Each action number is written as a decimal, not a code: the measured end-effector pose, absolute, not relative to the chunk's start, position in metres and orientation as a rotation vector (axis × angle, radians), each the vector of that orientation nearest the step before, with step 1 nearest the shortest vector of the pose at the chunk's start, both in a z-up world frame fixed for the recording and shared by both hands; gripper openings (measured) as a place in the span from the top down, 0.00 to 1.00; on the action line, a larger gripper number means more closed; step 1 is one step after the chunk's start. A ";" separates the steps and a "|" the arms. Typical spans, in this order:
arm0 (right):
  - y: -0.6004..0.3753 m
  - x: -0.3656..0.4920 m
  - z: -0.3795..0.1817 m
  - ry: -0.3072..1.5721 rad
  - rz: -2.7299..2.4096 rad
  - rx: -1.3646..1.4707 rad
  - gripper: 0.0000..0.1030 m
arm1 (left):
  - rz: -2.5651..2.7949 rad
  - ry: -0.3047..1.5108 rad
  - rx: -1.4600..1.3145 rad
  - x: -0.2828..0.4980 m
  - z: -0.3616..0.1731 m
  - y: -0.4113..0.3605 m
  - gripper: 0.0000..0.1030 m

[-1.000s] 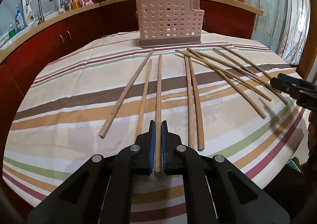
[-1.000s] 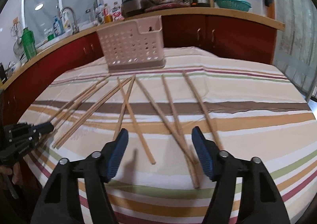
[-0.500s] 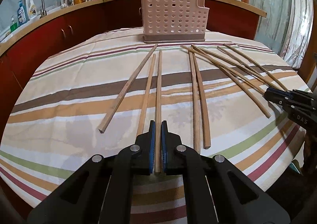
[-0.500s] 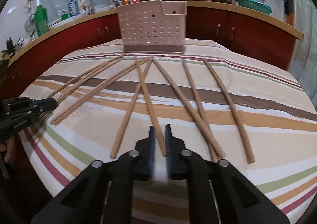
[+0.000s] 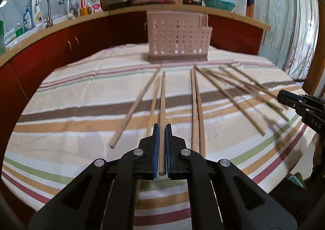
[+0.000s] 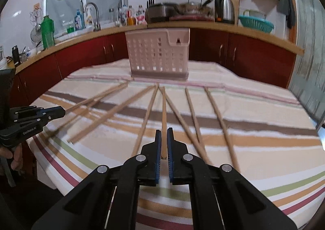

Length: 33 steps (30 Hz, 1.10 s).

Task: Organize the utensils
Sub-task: 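Lift the held chopsticks upright with both tools toward the beige caddy, then lower each held chopstick tip-first into the beige caddy with both tools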

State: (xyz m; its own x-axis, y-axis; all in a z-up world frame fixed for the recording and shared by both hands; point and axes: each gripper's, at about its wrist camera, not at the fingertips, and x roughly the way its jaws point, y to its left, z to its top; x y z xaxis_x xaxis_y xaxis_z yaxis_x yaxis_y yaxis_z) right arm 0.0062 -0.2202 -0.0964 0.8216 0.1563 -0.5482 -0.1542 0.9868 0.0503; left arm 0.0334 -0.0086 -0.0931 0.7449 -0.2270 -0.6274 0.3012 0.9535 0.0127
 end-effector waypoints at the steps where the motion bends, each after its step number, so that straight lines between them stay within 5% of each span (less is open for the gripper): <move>1: -0.220 0.005 -0.092 0.571 0.165 0.004 0.94 | -0.287 0.650 0.111 0.031 -0.087 -0.008 0.94; 33: -0.229 0.026 0.007 0.309 0.181 0.052 0.94 | -0.254 0.363 0.049 0.045 0.027 -0.010 0.94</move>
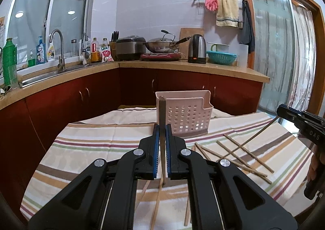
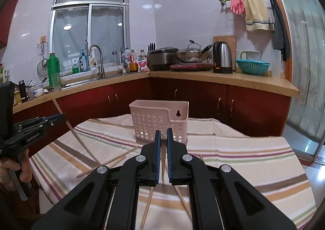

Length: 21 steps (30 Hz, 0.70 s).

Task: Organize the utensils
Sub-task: 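Lower each held chopstick tip-first into the beige caddy with both tools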

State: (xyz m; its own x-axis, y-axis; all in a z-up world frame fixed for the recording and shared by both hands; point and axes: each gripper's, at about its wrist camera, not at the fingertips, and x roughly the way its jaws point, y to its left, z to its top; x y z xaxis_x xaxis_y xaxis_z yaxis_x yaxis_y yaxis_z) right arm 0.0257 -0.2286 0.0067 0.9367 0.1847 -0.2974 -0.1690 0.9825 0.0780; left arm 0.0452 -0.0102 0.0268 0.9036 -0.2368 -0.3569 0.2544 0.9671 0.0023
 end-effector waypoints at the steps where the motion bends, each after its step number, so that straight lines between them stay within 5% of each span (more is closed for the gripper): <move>1: -0.230 0.030 0.008 0.303 0.183 0.058 0.94 | -0.253 0.365 0.046 0.049 0.027 -0.010 0.94; 21: -0.227 0.076 0.033 0.227 0.191 0.068 0.94 | -0.281 0.350 -0.009 0.104 0.045 -0.007 0.94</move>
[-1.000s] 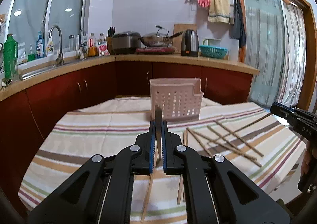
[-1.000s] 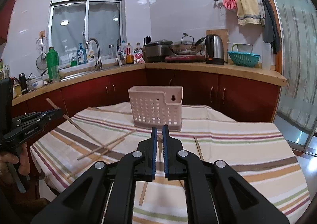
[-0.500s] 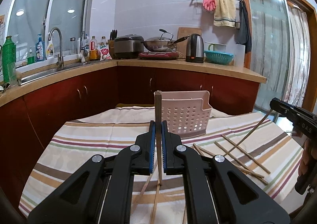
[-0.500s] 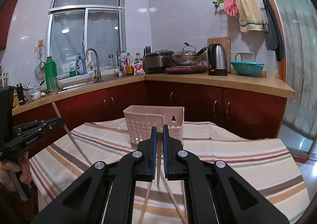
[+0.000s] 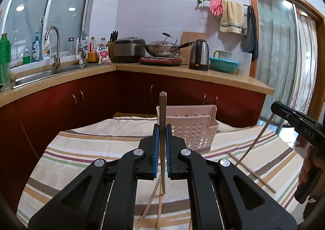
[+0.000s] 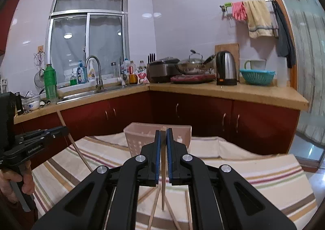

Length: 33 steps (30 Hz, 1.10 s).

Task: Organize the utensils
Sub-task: 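Lower each held chopstick tip-first into the beige caddy with both tools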

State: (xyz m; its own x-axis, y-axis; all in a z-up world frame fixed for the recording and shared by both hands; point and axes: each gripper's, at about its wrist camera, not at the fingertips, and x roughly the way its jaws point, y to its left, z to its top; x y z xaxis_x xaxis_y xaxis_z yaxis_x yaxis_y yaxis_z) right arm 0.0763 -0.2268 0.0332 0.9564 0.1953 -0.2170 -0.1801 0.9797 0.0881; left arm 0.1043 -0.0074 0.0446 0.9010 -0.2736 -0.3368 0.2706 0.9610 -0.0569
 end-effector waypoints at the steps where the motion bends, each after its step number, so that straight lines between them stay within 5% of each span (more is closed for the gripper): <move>1: -0.227 0.078 0.039 0.212 0.193 0.062 0.94 | -0.290 0.346 -0.018 0.108 0.049 -0.006 0.94; 20: -0.245 0.154 0.114 0.013 0.212 0.056 0.94 | -0.331 0.103 -0.048 0.177 0.160 -0.028 0.94; 33: -0.254 0.221 0.053 0.207 0.221 0.135 0.94 | -0.320 0.343 -0.076 0.262 0.081 -0.044 0.94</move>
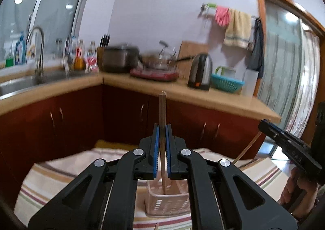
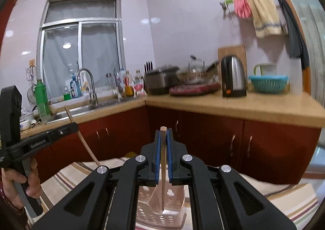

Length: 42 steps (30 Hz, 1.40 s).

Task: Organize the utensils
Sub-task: 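Lower each held chopstick tip-first into the beige caddy with both tools, then open both tools to release the chopsticks into the caddy, then move both open tools back over the loose chopsticks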

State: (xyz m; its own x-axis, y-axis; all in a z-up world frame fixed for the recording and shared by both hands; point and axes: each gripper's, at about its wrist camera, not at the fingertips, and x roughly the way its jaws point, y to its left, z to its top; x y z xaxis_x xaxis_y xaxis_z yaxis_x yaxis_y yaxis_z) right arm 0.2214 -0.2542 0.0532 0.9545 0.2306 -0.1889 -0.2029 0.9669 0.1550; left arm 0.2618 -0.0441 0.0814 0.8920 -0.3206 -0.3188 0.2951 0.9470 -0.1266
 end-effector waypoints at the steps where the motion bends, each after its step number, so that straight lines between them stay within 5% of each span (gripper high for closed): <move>1: -0.255 0.226 0.047 0.224 0.219 0.140 0.94 | -0.318 0.360 -0.079 0.267 0.076 -0.043 0.94; 7: -0.262 0.243 0.030 0.275 0.200 0.170 0.94 | -0.289 0.447 -0.101 0.293 0.044 -0.033 0.91; 9: -0.266 0.244 0.028 0.283 0.186 0.178 0.93 | -0.280 0.456 -0.109 0.296 0.039 -0.029 0.78; 10: -0.268 0.244 0.027 0.288 0.180 0.180 0.92 | -0.273 0.458 -0.116 0.296 0.037 -0.027 0.64; 11: -0.268 0.245 0.026 0.293 0.176 0.178 0.85 | -0.269 0.456 -0.128 0.295 0.035 -0.024 0.52; 14: -0.271 0.242 0.023 0.287 0.144 0.170 0.55 | -0.259 0.453 -0.135 0.293 0.032 -0.021 0.40; 22: -0.274 0.219 0.021 0.298 0.089 0.143 0.35 | -0.225 0.426 -0.092 0.261 0.033 -0.016 0.20; 36: -0.279 0.111 -0.013 0.336 0.043 0.148 0.33 | -0.186 0.363 0.032 0.143 0.012 -0.017 0.17; 42: -0.274 0.067 -0.049 0.390 0.033 0.154 0.41 | -0.206 0.437 0.047 0.104 -0.017 -0.020 0.24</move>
